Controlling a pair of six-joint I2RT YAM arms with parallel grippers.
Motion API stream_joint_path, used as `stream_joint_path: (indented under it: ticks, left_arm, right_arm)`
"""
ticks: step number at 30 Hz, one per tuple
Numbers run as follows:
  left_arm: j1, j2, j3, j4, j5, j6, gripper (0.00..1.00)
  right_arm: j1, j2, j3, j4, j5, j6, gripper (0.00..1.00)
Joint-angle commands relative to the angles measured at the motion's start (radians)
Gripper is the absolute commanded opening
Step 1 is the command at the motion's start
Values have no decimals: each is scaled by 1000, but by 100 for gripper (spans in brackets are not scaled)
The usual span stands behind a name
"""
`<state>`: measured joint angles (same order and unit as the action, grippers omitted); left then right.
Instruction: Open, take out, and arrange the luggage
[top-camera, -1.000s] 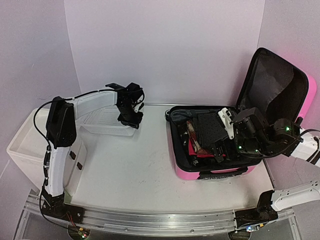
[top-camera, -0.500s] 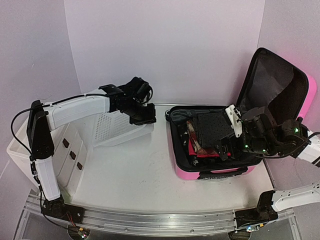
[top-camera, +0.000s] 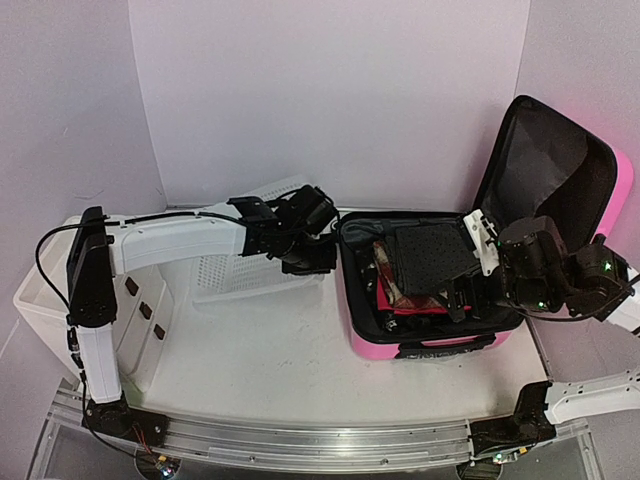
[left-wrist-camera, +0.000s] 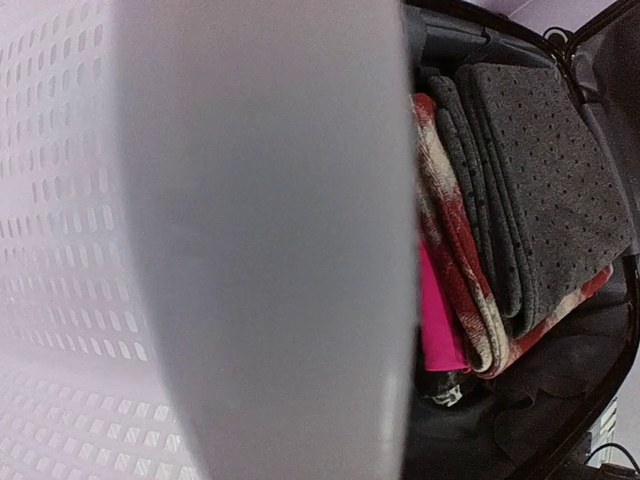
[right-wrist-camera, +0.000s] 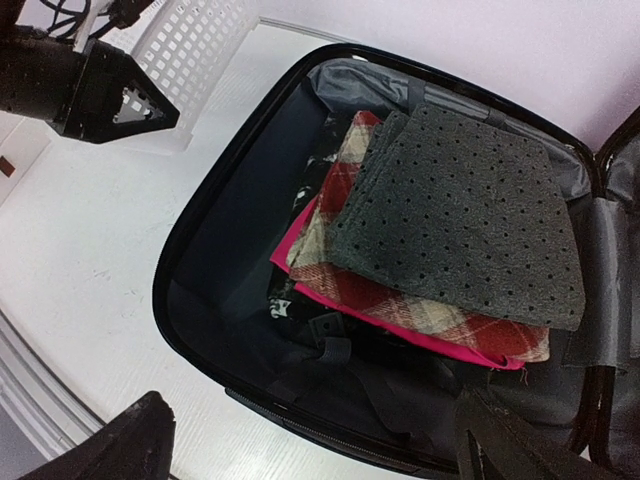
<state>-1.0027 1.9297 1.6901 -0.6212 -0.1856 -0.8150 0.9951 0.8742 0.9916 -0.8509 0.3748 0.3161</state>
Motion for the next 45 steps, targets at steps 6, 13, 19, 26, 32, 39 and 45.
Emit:
stream_joint_path:
  ticks: [6,13,19,26,32,39,45]
  left_arm:
    - [-14,47,-5,59,133,-127,49]
    - [-14,-43,7,68,225,228,80]
    - [85,-225,-130,21,369,475,87]
    - [387,-226,-226,-154,487,617,64]
    - [386,-57,-158,-295,402,668,50]
    - [234,-38,-185,-268,442,563,45]
    - [132,-14,-166,-165,503,461,47]
  right_arm:
    - [-4,8,1,15,2,10,98]
    - [-3,32,-4,15,0,12,98]
    - [-4,60,-1,15,-12,9,98]
    - [-3,87,14,19,-30,8,98]
    - [-3,88,24,21,-38,18,98]
    - [-3,118,36,20,-10,10,98]
    - [-3,155,50,26,-15,5,98]
